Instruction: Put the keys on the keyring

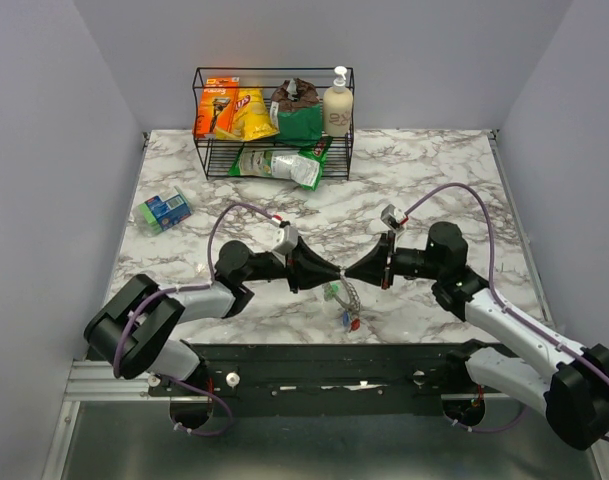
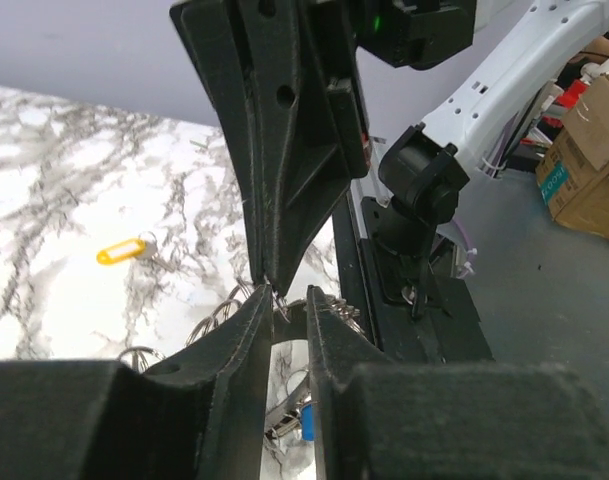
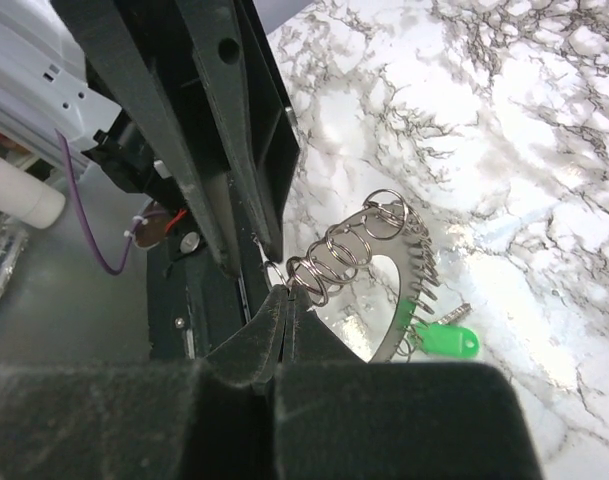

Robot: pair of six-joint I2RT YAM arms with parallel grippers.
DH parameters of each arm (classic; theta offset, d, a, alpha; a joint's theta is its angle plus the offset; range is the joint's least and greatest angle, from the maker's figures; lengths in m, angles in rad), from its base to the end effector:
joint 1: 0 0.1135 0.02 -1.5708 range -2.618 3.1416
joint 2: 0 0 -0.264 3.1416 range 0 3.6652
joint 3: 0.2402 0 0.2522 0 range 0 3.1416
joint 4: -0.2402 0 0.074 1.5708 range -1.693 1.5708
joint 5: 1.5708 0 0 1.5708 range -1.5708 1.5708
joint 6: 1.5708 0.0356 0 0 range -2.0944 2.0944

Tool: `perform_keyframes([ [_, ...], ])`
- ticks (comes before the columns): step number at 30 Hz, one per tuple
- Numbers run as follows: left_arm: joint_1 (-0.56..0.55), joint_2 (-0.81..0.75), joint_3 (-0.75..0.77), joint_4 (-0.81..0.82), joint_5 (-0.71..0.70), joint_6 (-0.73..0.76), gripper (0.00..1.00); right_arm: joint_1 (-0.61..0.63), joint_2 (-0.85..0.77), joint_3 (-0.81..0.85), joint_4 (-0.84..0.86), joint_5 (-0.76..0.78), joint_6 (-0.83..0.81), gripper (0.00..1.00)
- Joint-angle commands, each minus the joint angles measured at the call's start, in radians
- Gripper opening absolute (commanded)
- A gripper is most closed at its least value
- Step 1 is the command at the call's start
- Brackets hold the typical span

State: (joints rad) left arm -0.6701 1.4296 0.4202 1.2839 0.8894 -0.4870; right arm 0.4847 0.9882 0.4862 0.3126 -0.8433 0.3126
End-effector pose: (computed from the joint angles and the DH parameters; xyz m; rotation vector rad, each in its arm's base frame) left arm 0.1841 -0.1812 0.2256 0.9630 1.2584 -1.5035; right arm 0.1772 0.1234 0.2503 -0.8051 1.7054 1.2983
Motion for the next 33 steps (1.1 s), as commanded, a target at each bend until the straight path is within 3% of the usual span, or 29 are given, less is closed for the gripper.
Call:
perform_keyframes([
  [1,-0.011,-0.086,0.049,0.134,0.052,0.088,0.32,-0.008,-0.020,0.054,-0.102,0.018,-0.075,0.01],
  [5,-0.011,-0.150,0.072,-0.044,0.046,0.180,0.43,-0.008,-0.034,0.077,-0.144,0.016,-0.089,0.01],
  [11,-0.014,-0.285,0.162,-0.536,0.019,0.358,0.49,-0.006,-0.040,0.121,-0.228,0.013,-0.118,0.01],
  [17,-0.028,-0.351,0.300,-0.929,0.000,0.481,0.55,0.005,-0.023,0.178,-0.310,0.023,-0.162,0.01],
  [22,-0.043,-0.347,0.390,-1.161,0.016,0.617,0.57,0.022,0.007,0.229,-0.429,0.023,-0.213,0.01],
  [26,-0.049,-0.321,0.457,-1.361,0.032,0.727,0.57,0.045,0.021,0.230,-0.417,-0.039,-0.233,0.01],
  [33,-0.051,-0.258,0.496,-1.508,0.052,0.855,0.56,0.083,0.033,0.238,-0.418,-0.073,-0.257,0.01],
])
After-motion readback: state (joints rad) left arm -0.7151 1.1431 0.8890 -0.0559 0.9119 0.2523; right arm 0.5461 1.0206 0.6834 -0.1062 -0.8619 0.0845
